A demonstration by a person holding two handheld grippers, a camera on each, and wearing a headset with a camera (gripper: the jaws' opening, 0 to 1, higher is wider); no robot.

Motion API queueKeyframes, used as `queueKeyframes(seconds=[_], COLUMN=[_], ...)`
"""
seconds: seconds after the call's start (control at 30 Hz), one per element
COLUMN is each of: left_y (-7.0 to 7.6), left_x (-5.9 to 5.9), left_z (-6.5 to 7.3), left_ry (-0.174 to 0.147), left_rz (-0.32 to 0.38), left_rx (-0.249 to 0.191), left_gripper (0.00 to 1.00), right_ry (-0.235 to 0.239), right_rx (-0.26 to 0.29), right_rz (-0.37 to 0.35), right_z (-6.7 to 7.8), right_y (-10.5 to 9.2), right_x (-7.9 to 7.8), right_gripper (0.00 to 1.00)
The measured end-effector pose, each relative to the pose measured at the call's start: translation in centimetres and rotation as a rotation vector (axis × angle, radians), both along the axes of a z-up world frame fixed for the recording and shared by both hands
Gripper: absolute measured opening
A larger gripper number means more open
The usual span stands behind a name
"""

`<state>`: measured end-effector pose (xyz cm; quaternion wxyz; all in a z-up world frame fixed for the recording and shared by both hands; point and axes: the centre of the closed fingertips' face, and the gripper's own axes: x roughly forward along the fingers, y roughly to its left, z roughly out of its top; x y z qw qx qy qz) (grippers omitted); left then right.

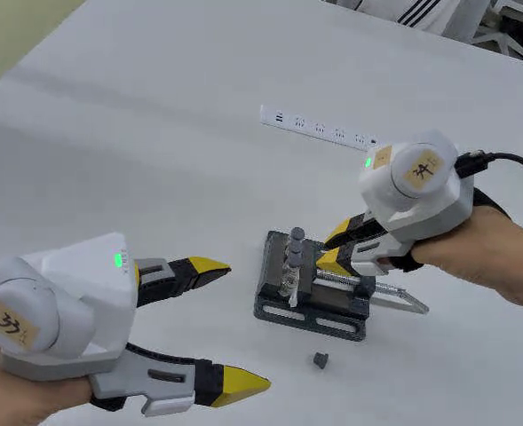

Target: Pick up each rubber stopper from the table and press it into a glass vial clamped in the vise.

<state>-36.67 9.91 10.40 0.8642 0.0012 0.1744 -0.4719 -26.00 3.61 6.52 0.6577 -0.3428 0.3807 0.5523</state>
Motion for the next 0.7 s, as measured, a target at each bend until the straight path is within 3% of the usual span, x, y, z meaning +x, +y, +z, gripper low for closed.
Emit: queueKeyframes(seconds=[0.7], left_y=[-1.7], left_x=[-0.2], left_z=[-1.0], left_ry=[0.004], left_rz=[-0.078], left_rx=[0.073], left_gripper=[0.63], right_ry=[-0.021], right_rx=[0.133], right_rz=[-0.133], right_z=[1.5], right_y=[-5.1], right_x=[-2.2], right_gripper=[0.16])
